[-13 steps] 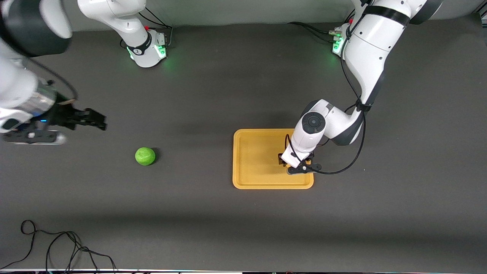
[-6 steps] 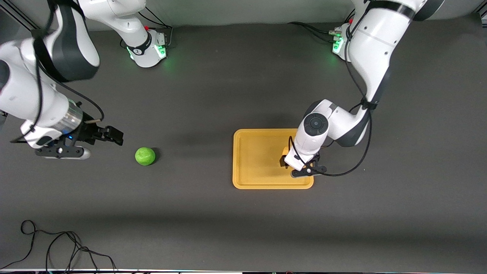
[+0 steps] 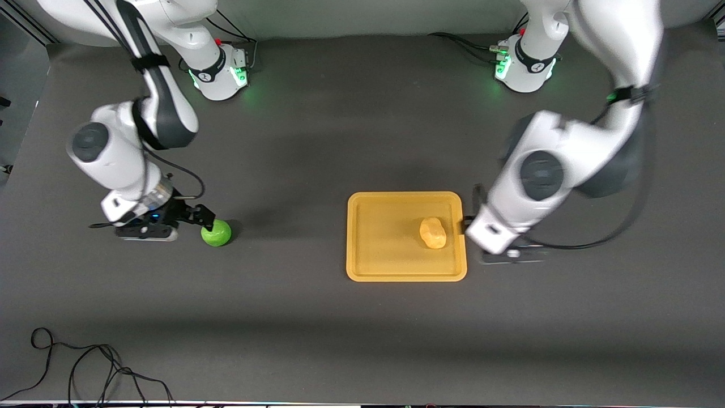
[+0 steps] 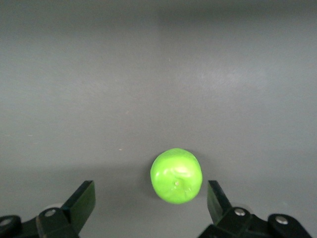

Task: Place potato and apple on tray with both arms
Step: 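Grasp the green apple with the right gripper while the left gripper withdraws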

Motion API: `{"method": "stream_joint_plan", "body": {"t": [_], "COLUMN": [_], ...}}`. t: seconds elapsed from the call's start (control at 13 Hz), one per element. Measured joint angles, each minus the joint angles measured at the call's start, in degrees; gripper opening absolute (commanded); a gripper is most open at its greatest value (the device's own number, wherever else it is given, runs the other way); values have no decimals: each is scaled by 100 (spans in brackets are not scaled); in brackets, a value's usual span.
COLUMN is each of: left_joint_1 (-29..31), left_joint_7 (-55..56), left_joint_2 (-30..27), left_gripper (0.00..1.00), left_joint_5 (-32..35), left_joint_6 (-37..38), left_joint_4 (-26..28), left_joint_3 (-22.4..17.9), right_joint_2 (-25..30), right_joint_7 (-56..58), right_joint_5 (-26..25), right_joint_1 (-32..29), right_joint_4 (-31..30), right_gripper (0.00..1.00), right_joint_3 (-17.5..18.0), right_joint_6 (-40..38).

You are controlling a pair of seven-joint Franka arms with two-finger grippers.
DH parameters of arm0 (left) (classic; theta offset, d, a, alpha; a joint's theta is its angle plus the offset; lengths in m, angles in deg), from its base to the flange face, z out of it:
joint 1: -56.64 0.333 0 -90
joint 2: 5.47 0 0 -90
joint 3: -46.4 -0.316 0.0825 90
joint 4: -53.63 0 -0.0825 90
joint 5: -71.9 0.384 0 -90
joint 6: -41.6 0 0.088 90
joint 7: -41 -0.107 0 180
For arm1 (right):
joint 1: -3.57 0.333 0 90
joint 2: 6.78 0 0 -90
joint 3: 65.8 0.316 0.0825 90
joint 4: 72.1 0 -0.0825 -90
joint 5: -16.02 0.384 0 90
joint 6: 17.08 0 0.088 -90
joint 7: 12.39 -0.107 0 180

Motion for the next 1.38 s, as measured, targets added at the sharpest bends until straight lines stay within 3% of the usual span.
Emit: {"method": "stream_joint_plan", "body": {"t": [0.31, 0.46, 1.0, 1.15, 1.23, 1.38], "left_joint_1": [1373, 1887, 2498, 2507, 2509, 2511], "left_joint_7": [-2199, -2864, -3219, -3219, -3219, -3218], "left_joint_2": [-558, -812, -1266, -1268, -1272, -1285], "left_gripper": [97, 95, 89, 89, 89, 89], "left_joint_5": [-86, -118, -592, -632, -635, -636], "left_joint_6": [600, 917, 1539, 1597, 1604, 1609], "left_joint_4": [-181, -208, -567, -609, -630, -649], "left_joint_3": [-20, -23, -23, -23, -23, -23], "right_joint_2": [-675, -927, -1184, -1185, -1185, -1154], "right_joint_7": [0, 0, 184, 379, 478, 578], "right_joint_5": [0, 0, 0, 0, 0, 0], "right_joint_1": [-14, -19, -78, -170, -199, -206], "right_joint_4": [-534, -577, -594, -592, -586, -565], "right_gripper": [100, 100, 98, 53, 46, 43], "right_joint_3": [-8, -11, -28, -30, -30, -29], "right_joint_6": [1446, 1794, 1833, 1692, 1628, 1554]}}
